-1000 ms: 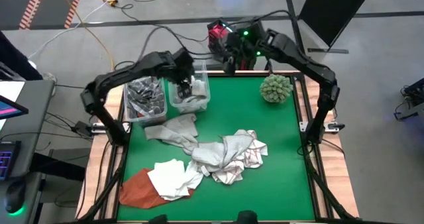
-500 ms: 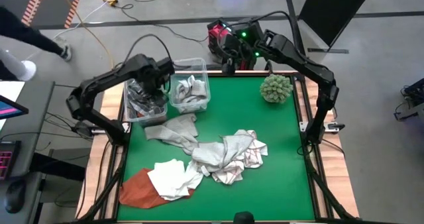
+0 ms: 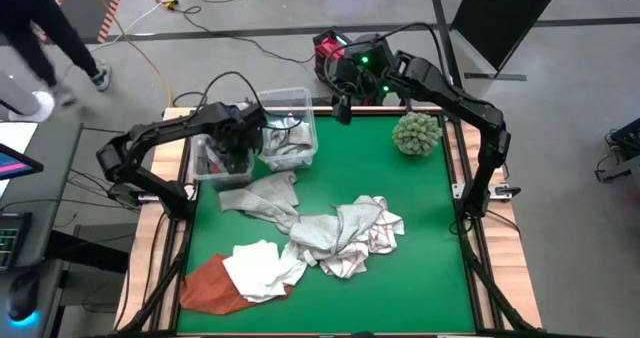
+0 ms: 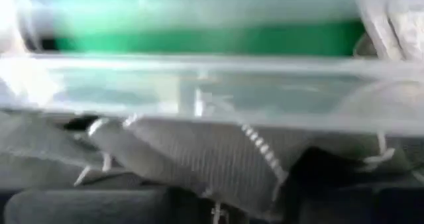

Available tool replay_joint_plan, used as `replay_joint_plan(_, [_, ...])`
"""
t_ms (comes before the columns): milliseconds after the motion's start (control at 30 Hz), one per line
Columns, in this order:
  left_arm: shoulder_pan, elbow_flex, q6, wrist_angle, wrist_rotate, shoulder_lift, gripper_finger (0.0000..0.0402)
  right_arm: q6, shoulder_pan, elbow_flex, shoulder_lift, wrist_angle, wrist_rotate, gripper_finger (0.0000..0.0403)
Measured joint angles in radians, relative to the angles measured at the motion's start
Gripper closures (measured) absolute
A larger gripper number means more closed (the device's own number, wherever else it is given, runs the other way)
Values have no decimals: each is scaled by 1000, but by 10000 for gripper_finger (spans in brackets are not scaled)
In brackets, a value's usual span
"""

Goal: Sort towels by color in basket
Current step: Adjust the gray patterned towel

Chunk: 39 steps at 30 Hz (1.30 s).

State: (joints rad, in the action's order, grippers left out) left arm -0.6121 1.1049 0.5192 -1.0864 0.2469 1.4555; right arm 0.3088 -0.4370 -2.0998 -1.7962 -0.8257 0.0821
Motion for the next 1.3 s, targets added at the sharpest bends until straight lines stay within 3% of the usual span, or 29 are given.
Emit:
replay_joint_plan(233, [-8, 1, 251, 97, 8, -1, 353, -32, 10, 0, 0, -3, 1, 118])
replay_joint_plan(467, [-56, -3, 38, 64, 48, -7, 371, -45, 19, 0, 0, 2, 1, 118])
replay_joint_plan(733, [-112, -2, -247, 96, 56, -98, 350, -9, -4, 0, -18, 14, 3, 118])
replay_joint_plan(867, [-153, -2, -261, 95, 53, -93, 343, 3, -27, 0, -86, 4, 76, 118])
replay_joint_plan(1133, [-125, 102, -325, 28, 46, -146, 342, -20, -98, 0, -204, -226, 49, 118])
replay_joint_plan(1300, [-123, 127, -367, 13, 45, -162, 330, -20, -136, 1, -303, -258, 44, 118])
